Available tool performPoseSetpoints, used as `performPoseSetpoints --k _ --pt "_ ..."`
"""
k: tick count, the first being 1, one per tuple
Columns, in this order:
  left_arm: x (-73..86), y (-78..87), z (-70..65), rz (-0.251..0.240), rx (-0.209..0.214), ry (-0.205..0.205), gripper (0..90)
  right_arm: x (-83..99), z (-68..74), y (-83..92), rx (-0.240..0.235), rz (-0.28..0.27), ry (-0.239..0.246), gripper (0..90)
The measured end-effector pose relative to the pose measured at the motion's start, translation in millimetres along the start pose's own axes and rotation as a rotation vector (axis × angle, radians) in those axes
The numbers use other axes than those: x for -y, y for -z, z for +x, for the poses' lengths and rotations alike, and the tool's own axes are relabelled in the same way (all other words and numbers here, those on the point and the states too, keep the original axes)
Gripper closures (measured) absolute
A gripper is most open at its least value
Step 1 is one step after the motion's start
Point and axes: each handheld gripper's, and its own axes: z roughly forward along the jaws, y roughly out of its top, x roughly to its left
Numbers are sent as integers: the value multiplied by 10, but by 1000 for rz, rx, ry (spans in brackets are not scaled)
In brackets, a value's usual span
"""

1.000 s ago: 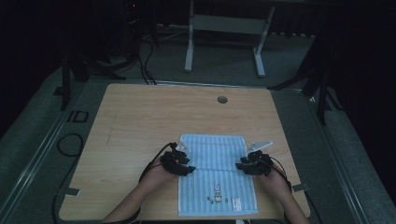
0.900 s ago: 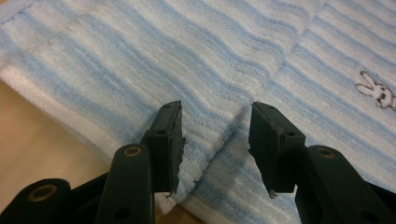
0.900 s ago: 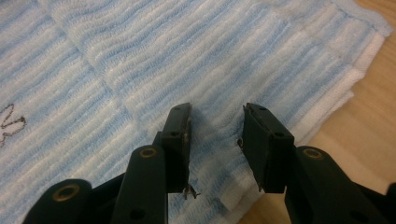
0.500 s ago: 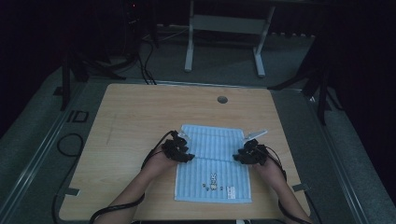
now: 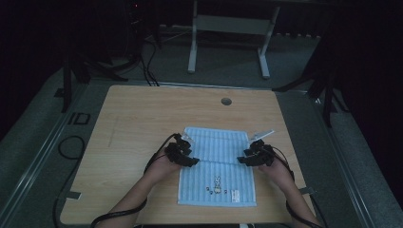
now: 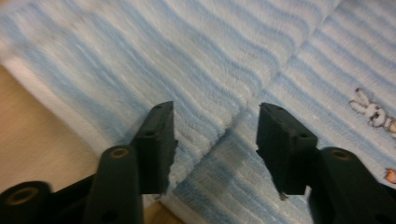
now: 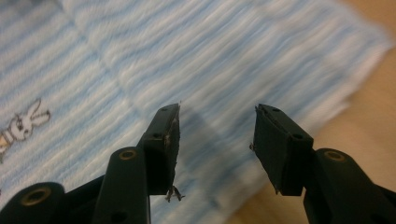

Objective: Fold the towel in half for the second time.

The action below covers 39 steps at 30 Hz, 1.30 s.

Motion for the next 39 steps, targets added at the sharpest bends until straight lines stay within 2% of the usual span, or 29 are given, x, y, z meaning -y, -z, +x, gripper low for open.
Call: performPoseSetpoints --k 3,5,6,9,12,14,15,18,22,24,26,27,28,29,32,33,34,36,39 --pt "-114 58 159 -32 -49 47 381 -107 -135 64 38 -10 -18 503" --pt "-197 48 301 -36 -85 81 381 -206 -279 82 65 -19 -56 516" --pt "-245 32 396 -40 -102 116 381 -238 -329 78 73 -18 -71 518" --pt "-339 -25 574 -60 -126 184 381 -345 -506 30 109 -3 -122 523" --pt "-424 -149 694 -64 -131 236 381 -412 -661 -30 122 -22 -197 528" --pt "-456 -254 727 -24 -164 220 382 -457 -744 -95 136 -18 -242 533" --pt "-467 -298 744 -5 -163 216 382 -476 -765 -131 154 -7 -247 540" --pt "-485 -405 773 51 -193 199 396 -503 -809 -231 157 14 -265 555" --pt "-520 -451 786 47 -197 193 432 -528 -789 -393 154 78 -248 583" --pt "-528 -455 784 52 -219 176 471 -540 -758 -438 157 97 -234 608" --pt "-517 -442 788 51 -235 172 560 -555 -708 -464 174 107 -204 690" --pt "-508 -435 797 41 -214 194 648 -559 -695 -466 169 106 -202 752" --pt "-498 -429 808 42 -178 197 737 -564 -683 -469 164 106 -198 793" --pt "-495 -427 801 42 -181 186 820 -571 -670 -473 160 111 -193 818" --pt "-506 -344 796 1 -157 194 849 -605 -637 -458 179 106 -170 833" --pt "-515 -312 795 -17 -149 202 851 -620 -643 -424 178 88 -174 835" --pt "-534 -245 793 -44 -136 206 854 -630 -652 -402 174 78 -186 835" --pt "-571 -98 783 -90 -110 210 854 -668 -660 -320 184 65 -180 835" --pt "-633 167 729 -160 -95 186 853 -757 -648 -102 191 16 -161 835"
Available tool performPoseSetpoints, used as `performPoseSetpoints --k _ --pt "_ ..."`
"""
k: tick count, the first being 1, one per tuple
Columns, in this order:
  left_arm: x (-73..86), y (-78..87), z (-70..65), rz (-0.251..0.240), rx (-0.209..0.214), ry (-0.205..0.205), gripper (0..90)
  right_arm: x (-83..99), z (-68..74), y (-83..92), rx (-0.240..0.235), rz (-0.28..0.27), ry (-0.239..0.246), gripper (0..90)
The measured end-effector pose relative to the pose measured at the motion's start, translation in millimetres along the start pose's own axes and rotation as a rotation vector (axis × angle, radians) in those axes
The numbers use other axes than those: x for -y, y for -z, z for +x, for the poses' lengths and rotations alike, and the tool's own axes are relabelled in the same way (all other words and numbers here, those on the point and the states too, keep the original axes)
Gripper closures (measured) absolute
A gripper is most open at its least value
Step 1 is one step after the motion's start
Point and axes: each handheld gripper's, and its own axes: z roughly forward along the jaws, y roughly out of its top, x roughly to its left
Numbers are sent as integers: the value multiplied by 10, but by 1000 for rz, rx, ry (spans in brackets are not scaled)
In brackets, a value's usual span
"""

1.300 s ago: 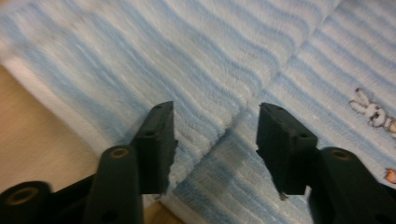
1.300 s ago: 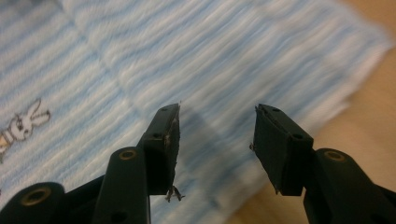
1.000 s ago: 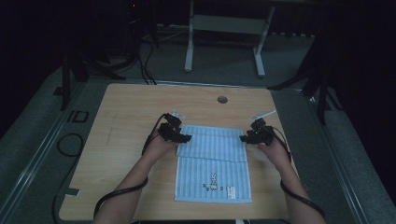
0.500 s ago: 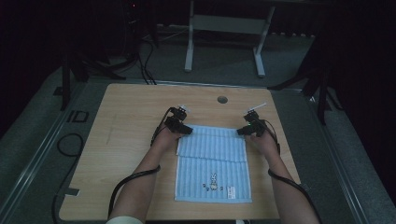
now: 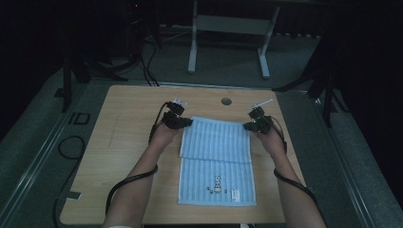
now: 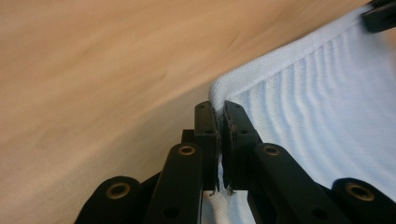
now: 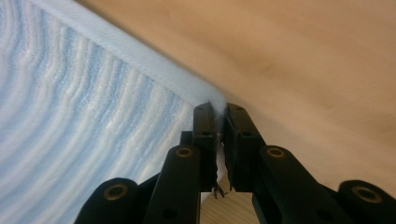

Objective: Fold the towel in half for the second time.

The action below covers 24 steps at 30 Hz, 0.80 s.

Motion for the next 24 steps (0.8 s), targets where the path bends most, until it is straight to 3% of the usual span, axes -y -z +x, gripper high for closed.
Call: performPoseSetpoints --k 3,6,8,10,12,13,15,16,18,19,21,22,24 --pt "-63 268 -70 -54 16 -30 853 -67 -1 257 -23 -61 13 834" --pt "-57 480 -161 -88 37 -51 852 -104 84 591 -31 -115 61 834" --pt "-11 607 -242 -106 54 -82 851 -78 149 785 -48 -154 81 834" --pt "75 737 -315 -133 82 -85 850 -15 221 956 -76 -209 87 834" --pt "163 834 -381 -153 135 -96 850 80 308 1089 -74 -228 133 834" --pt "237 906 -437 -156 149 -115 849 125 331 1136 -80 -237 132 834" --pt "379 996 -504 -166 216 -122 848 275 408 1251 -100 -266 164 834" --pt "458 1032 -547 -163 214 -132 848 390 465 1306 -103 -270 183 834" --pt "596 1073 -608 -159 271 -144 847 594 542 1381 -129 -274 206 833" --pt "693 1097 -659 -150 262 -155 844 677 566 1405 -143 -281 209 833" --pt "868 1118 -714 -138 304 -155 843 890 643 1448 -190 -284 209 831" --pt "910 1121 -731 -138 297 -158 836 1035 700 1462 -202 -277 218 829" --pt "1074 1097 -783 -103 326 -174 837 1199 770 1457 -236 -265 225 826"
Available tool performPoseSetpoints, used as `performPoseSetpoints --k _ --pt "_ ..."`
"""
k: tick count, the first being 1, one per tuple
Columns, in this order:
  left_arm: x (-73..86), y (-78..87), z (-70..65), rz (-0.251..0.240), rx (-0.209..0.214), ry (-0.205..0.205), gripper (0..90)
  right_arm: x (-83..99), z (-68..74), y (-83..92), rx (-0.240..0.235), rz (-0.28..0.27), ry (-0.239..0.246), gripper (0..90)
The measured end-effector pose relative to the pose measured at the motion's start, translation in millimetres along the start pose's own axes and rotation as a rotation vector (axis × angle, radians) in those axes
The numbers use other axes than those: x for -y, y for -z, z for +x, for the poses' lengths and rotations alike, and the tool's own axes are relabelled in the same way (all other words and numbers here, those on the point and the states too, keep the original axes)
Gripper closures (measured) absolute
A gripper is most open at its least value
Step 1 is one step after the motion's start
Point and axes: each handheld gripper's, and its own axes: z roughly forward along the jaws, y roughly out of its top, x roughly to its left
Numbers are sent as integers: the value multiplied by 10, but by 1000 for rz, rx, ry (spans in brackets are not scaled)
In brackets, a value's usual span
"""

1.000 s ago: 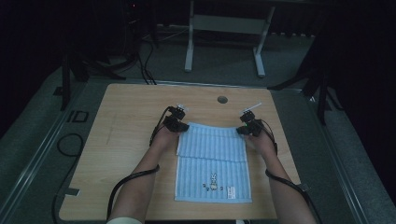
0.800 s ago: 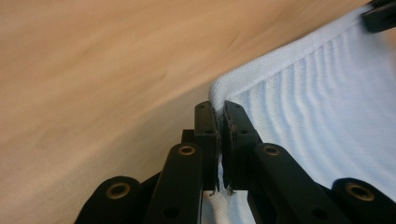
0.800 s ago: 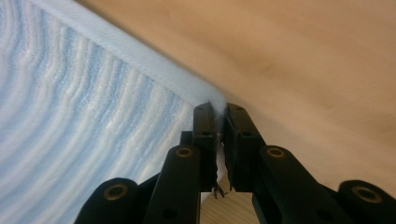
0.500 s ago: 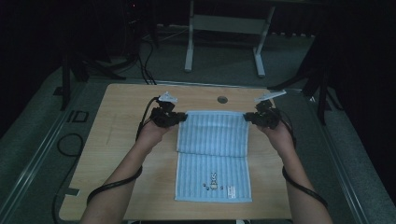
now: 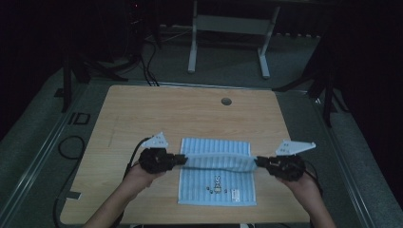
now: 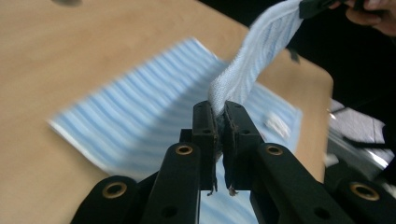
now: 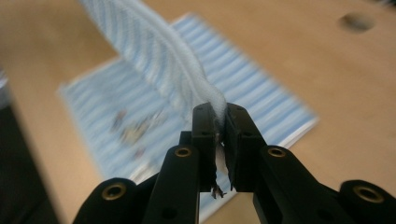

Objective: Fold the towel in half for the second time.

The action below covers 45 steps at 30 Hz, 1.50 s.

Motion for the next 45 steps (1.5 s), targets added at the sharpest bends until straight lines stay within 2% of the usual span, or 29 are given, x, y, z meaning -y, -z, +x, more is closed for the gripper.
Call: performPoseSetpoints --k 1,3,4,7,9,11,13,15,17,20,22,24,27,29,30,32,34,38,41,44,45 --pt "93 -27 -53 27 -12 -17 837 58 46 -1 -5 15 13 825" --pt "231 -77 -107 62 14 -20 836 208 144 -14 -26 28 2 825" --pt "278 -93 -128 72 20 -20 831 286 205 -35 -36 48 21 825" --pt "468 -166 -214 119 -3 -51 805 437 319 -77 -60 75 25 825" --pt "540 -183 -230 131 25 -35 791 526 367 -109 -70 101 29 824" --pt "605 -196 -269 145 27 -36 791 615 396 -138 -75 121 15 816" --pt "661 -200 -300 160 66 -29 791 705 409 -147 -95 130 -18 734" --pt "699 -192 -331 192 110 -35 691 797 440 -136 -120 136 -43 683" --pt "719 -167 -361 208 102 -29 528 874 485 -112 -123 153 -42 662" --pt "719 -110 -350 194 79 -21 454 939 491 -72 -115 163 -57 633" --pt "707 -104 -331 194 44 -24 418 944 462 -68 -101 159 -62 630" --pt "691 -111 -301 190 32 -26 415 937 418 -84 -84 155 -77 623" --pt "659 -143 -238 196 3 -33 398 905 336 -130 -64 148 -74 609" --pt "638 -171 -176 205 -40 -38 399 873 280 -155 -51 146 -74 610" --pt "629 -182 -150 208 -43 -34 400 851 240 -174 -41 140 -68 612" --pt "600 -201 -81 204 -84 -41 416 816 162 -208 -43 133 -76 612" --pt "566 -219 -3 200 -91 -28 416 772 89 -244 -23 131 -71 613" --pt "506 -263 141 200 -142 -28 417 680 -95 -315 -16 106 -83 603" --pt "481 -272 252 196 -160 -24 418 605 -193 -356 -6 99 -90 604" --pt "455 -263 360 194 -183 -4 418 521 -317 -403 5 89 -91 604" --pt "438 -262 414 186 -179 15 418 504 -349 -417 8 91 -91 603"
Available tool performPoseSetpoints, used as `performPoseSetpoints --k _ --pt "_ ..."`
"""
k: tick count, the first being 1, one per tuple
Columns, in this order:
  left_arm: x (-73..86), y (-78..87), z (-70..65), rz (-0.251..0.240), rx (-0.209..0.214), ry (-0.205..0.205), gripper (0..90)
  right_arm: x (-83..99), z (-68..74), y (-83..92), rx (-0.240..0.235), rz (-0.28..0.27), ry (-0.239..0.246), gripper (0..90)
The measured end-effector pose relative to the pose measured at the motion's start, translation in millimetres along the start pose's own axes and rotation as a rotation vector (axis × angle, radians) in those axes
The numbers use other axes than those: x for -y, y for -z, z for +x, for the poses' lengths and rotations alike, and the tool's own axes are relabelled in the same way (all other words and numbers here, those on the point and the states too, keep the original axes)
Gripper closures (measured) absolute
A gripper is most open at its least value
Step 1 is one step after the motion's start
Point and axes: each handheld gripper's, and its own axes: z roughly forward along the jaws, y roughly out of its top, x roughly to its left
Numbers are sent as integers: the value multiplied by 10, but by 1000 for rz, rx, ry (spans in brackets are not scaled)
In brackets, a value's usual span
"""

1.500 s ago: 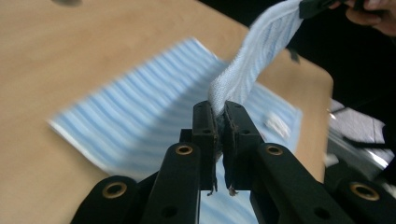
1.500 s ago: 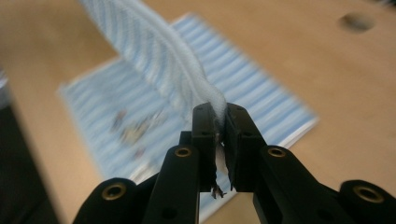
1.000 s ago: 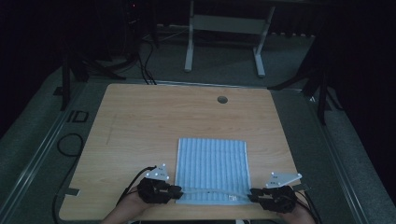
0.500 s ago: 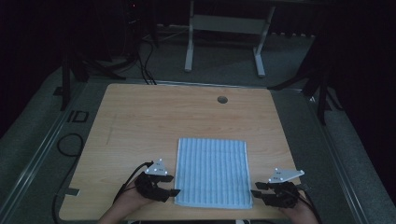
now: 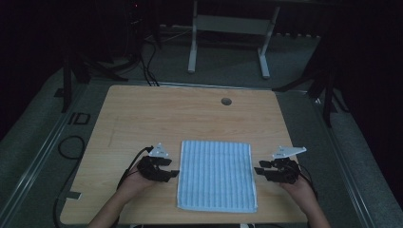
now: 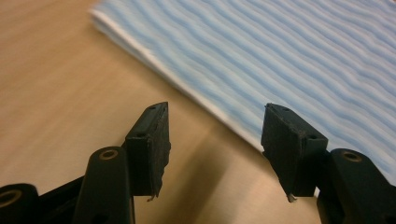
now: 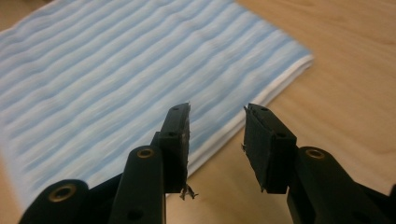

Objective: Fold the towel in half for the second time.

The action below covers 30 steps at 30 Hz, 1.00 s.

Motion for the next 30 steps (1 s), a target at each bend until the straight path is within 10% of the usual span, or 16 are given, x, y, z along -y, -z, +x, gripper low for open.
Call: performPoseSetpoints --k 15,30 --pt "-360 -197 521 -8 -53 94 391 -513 -563 -410 55 67 -42 515" --pt "-708 -605 698 26 -52 109 400 -638 -718 -767 74 153 -87 531"
